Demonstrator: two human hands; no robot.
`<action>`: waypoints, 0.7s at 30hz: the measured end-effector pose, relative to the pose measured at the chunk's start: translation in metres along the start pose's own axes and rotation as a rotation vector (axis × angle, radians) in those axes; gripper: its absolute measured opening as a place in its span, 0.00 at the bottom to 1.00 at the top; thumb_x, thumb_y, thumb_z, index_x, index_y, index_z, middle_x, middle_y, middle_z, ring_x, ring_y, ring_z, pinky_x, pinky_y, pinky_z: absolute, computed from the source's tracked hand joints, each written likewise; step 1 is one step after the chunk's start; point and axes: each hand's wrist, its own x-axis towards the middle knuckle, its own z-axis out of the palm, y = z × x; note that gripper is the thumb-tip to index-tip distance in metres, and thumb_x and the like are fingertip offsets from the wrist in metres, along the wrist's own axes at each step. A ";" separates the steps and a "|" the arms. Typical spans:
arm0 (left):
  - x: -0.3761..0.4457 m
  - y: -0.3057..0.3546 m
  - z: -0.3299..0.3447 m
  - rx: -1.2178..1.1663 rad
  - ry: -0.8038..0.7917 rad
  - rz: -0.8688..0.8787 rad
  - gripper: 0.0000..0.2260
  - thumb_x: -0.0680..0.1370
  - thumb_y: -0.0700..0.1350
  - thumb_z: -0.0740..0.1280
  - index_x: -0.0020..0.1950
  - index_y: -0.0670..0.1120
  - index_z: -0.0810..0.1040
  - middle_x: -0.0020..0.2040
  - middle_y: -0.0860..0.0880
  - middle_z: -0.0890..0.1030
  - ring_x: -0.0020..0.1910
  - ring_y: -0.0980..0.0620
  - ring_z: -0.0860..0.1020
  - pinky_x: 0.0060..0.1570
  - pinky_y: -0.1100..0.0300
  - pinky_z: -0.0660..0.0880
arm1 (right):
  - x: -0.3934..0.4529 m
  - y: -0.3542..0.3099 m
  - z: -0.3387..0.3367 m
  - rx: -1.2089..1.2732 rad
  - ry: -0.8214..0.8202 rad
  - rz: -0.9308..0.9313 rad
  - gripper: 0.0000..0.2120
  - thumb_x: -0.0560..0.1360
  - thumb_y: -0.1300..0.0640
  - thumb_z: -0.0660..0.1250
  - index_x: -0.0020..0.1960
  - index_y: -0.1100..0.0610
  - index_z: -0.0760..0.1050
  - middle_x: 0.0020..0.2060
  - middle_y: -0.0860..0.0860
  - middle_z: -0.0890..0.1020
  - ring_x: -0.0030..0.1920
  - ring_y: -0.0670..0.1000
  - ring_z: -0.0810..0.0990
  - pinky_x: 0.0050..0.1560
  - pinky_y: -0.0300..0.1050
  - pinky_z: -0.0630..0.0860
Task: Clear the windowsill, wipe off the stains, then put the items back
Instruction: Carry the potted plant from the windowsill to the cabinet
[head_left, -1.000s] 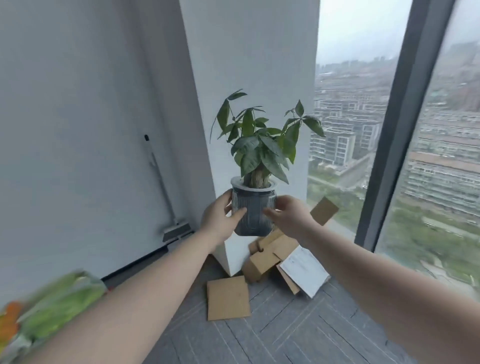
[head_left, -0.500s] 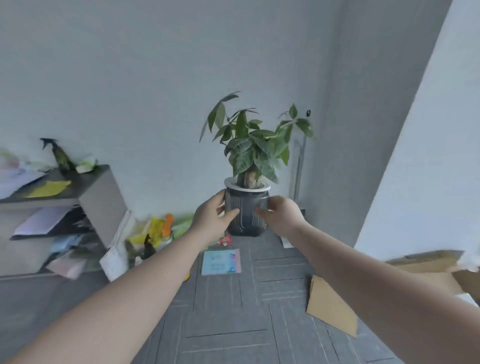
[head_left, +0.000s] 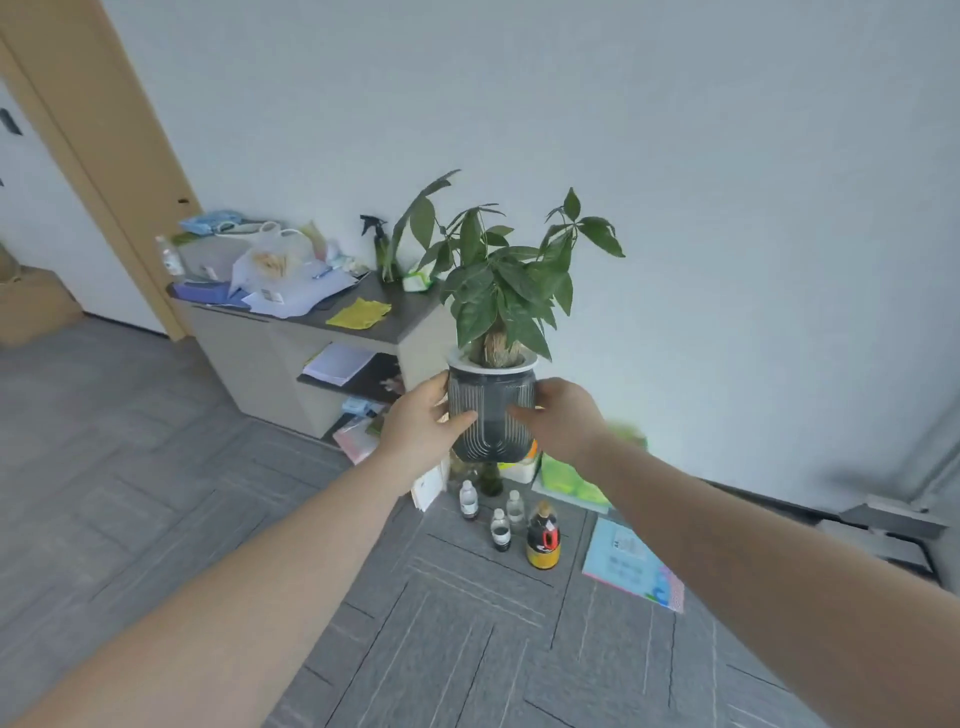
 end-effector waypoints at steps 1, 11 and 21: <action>0.013 -0.009 -0.014 -0.001 0.022 -0.020 0.21 0.73 0.41 0.72 0.65 0.51 0.75 0.60 0.53 0.81 0.61 0.54 0.78 0.63 0.54 0.74 | 0.019 -0.009 0.013 -0.005 -0.025 -0.015 0.11 0.74 0.52 0.68 0.50 0.59 0.81 0.44 0.55 0.84 0.44 0.56 0.80 0.45 0.47 0.76; 0.155 -0.100 -0.148 -0.004 0.144 -0.050 0.20 0.74 0.36 0.70 0.66 0.45 0.75 0.57 0.52 0.81 0.54 0.57 0.80 0.51 0.74 0.71 | 0.193 -0.101 0.147 -0.054 -0.118 -0.109 0.13 0.74 0.52 0.68 0.53 0.59 0.80 0.44 0.55 0.83 0.44 0.56 0.79 0.43 0.43 0.72; 0.357 -0.186 -0.267 0.040 0.056 -0.005 0.19 0.74 0.39 0.71 0.64 0.49 0.76 0.54 0.57 0.79 0.54 0.60 0.77 0.54 0.66 0.69 | 0.376 -0.188 0.251 -0.072 -0.028 -0.043 0.12 0.75 0.53 0.68 0.54 0.58 0.81 0.45 0.53 0.83 0.44 0.54 0.77 0.44 0.43 0.72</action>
